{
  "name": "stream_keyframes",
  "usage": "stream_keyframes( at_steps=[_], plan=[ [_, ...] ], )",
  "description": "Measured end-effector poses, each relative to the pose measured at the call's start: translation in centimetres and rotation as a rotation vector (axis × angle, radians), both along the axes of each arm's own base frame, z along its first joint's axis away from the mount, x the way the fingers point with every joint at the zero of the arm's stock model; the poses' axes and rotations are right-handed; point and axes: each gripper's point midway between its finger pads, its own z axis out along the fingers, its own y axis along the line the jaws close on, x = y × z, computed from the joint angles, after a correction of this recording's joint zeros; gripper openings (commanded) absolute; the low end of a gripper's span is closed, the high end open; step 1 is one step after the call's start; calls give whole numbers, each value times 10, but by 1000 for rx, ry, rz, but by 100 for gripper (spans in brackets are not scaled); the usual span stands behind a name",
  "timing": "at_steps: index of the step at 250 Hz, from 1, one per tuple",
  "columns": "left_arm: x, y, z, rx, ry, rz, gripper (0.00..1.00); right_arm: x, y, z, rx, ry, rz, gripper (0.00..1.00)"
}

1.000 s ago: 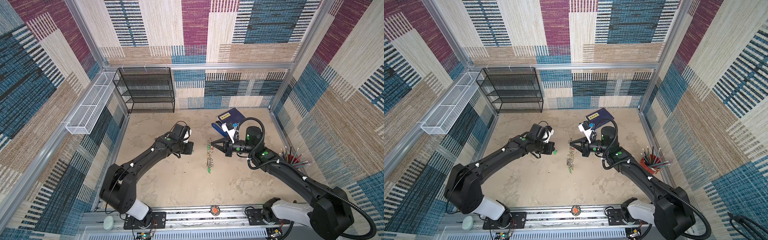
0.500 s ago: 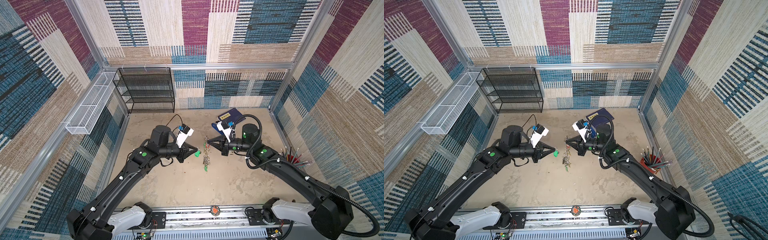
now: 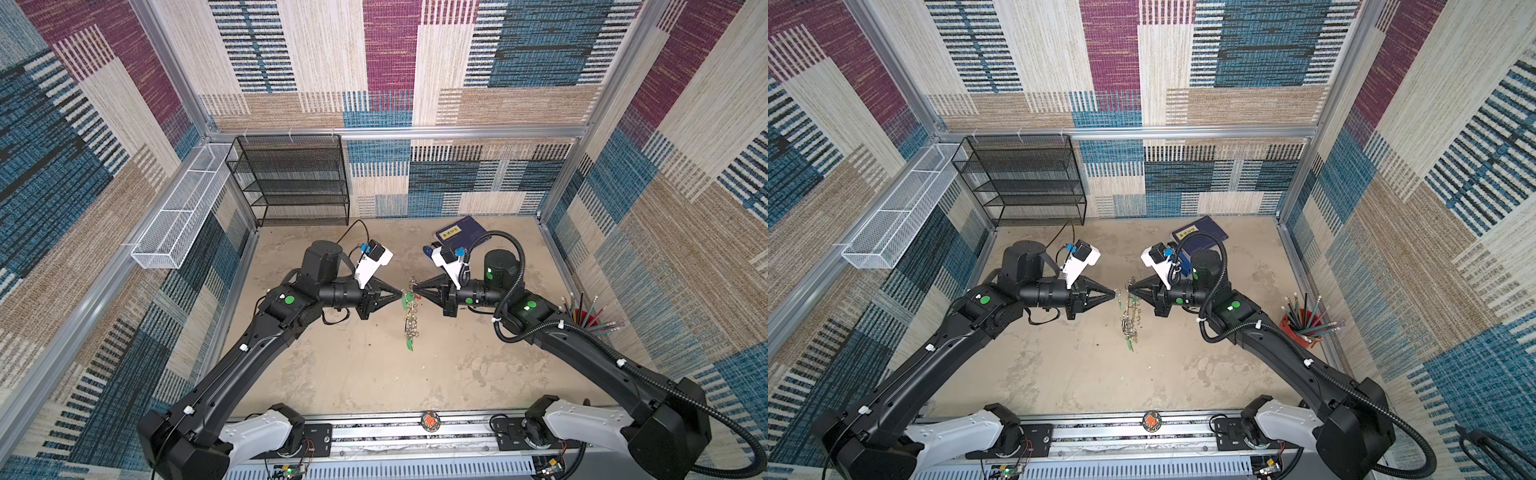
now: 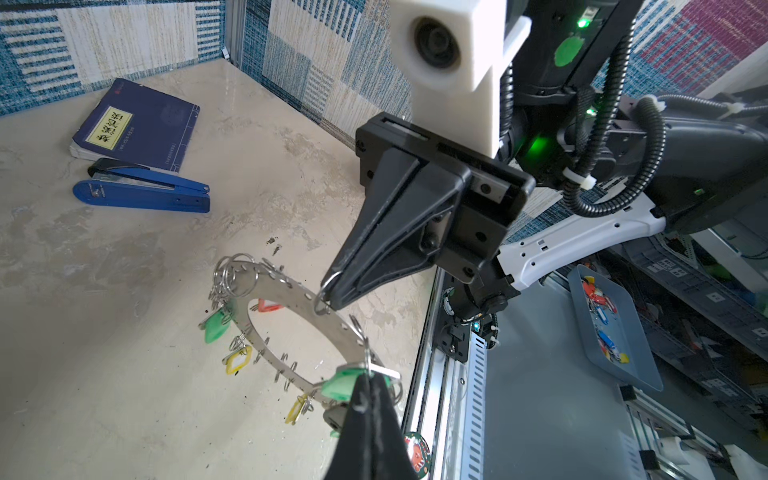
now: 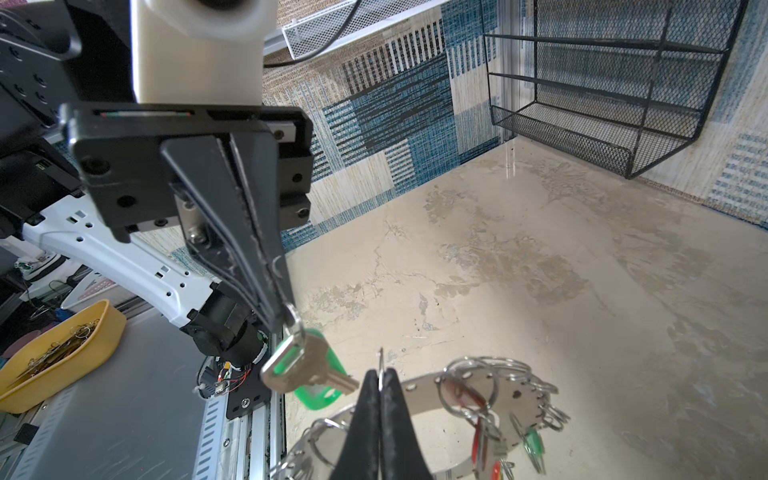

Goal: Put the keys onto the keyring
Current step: 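Bring the held key's ring to the split ring held by the right gripper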

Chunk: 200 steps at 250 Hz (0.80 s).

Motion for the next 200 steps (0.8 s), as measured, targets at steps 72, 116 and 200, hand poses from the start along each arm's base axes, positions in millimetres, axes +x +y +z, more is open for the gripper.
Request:
stream_keyframes(
  at_steps=[72,116,200],
  plan=[
    [8,-7,-2,1,27,-5,0,-5,3,-1,1,3,25,0],
    [12,-10,-8,12,46,-4,0,-6,3,-1,3,4,32,0],
    [22,-12,-13,44,47,31,0,-5,4,-5,-4,14,32,0]
  ],
)
